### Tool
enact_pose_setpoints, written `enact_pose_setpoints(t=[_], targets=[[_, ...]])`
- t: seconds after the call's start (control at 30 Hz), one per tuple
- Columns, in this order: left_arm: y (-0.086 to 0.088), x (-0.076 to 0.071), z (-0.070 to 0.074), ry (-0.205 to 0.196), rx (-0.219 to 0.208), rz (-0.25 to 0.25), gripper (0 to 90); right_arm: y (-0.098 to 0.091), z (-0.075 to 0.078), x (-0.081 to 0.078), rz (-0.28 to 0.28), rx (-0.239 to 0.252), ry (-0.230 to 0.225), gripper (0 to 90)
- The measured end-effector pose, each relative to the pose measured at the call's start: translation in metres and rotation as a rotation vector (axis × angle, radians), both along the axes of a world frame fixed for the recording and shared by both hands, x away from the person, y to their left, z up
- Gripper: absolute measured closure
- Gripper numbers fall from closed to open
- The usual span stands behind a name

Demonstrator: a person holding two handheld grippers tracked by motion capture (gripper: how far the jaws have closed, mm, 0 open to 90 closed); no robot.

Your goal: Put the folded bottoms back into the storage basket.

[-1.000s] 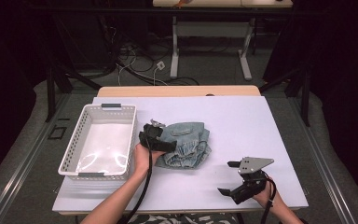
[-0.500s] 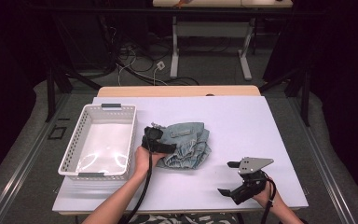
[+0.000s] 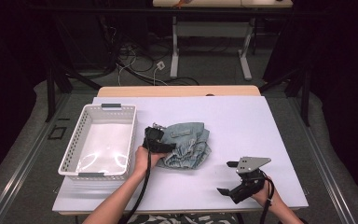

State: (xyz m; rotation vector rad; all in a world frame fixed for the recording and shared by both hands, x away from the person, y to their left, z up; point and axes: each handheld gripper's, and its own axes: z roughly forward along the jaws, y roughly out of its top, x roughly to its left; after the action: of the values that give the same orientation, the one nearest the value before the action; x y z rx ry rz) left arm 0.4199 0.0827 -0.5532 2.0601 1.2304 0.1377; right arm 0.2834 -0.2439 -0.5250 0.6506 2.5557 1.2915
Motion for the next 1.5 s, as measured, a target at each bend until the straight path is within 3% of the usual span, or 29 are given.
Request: enact_pose_setpoints(t=[0.13,0.27,0.37,0.63,0.87,1.23,1.5], targets=[[0.003,0.000,-0.001,0.006,-0.039,0.013,62.8,0.000,0.000,-0.001,0.008,0.001,0.001,1.2],[0.003,0.000,0.000,0.005,-0.049,0.014,66.5,0.000,0.000,-0.002,0.009,0.001,0.002,1.2],[0.007,-0.002,0.002,0.014,-0.088,0.021,68.4,-0.001,0.000,-0.002,0.012,-0.001,0.001,1.2],[0.013,-0.005,0.006,0.013,-0.163,0.020,69.9,-0.002,0.001,-0.003,0.018,0.001,-0.005,1.3],[0.014,-0.007,0.012,0.008,-0.179,-0.003,69.9,-0.003,0.003,-0.005,0.022,0.004,-0.017,1.3],[0.017,-0.014,0.023,-0.024,-0.263,-0.033,69.7,-0.003,0.004,-0.006,0.020,0.001,-0.020,1.3],[0.019,-0.015,0.027,-0.031,-0.293,-0.073,70.1,-0.004,0.004,-0.006,0.020,0.004,-0.018,1.4]])
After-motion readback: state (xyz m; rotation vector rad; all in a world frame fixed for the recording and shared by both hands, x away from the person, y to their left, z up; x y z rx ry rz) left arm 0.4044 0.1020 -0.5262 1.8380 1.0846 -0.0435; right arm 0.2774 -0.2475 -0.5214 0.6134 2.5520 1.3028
